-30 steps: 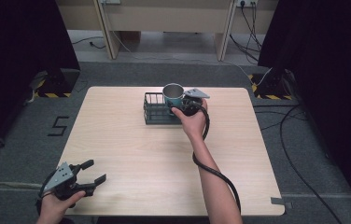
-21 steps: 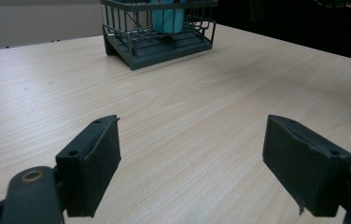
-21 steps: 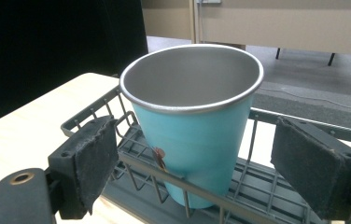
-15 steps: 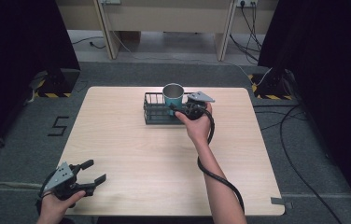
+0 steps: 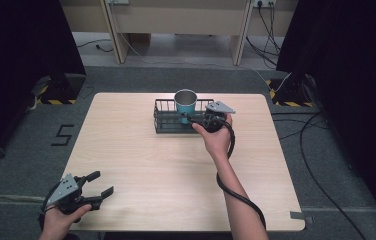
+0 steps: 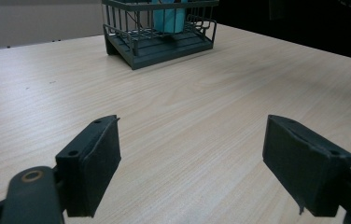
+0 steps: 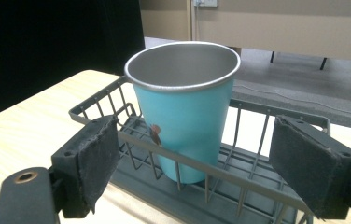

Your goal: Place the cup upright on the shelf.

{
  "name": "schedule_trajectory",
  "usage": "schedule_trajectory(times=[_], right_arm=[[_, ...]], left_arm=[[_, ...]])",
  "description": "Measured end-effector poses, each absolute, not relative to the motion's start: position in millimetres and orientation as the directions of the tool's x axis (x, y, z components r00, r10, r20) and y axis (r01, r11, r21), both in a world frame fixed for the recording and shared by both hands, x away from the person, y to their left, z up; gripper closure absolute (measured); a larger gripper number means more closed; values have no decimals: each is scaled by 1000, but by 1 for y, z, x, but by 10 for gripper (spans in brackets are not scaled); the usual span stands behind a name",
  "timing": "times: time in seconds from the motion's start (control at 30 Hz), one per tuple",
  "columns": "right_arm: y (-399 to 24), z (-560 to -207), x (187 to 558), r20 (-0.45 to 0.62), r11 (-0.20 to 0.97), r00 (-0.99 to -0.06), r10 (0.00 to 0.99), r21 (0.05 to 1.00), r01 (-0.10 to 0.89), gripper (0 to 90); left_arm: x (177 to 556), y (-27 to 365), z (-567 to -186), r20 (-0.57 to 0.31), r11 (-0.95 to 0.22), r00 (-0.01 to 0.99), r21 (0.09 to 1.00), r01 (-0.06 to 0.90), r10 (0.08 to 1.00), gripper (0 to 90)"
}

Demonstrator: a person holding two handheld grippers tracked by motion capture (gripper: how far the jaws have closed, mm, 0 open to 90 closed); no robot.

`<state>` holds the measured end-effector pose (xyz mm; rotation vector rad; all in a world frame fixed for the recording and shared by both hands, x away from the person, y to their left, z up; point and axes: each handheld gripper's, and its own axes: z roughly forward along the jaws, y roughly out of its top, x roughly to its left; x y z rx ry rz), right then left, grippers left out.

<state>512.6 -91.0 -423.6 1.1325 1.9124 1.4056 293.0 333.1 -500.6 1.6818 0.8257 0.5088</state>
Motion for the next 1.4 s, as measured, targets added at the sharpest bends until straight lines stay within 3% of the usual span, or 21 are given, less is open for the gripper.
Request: schedule_trajectory(times=[1.4], right_arm=[[-170,-441,441,45,127,-466,884,935,330,200]], left_arm=[[293,333,-500,-81,-123,656,958,259,751,183]])
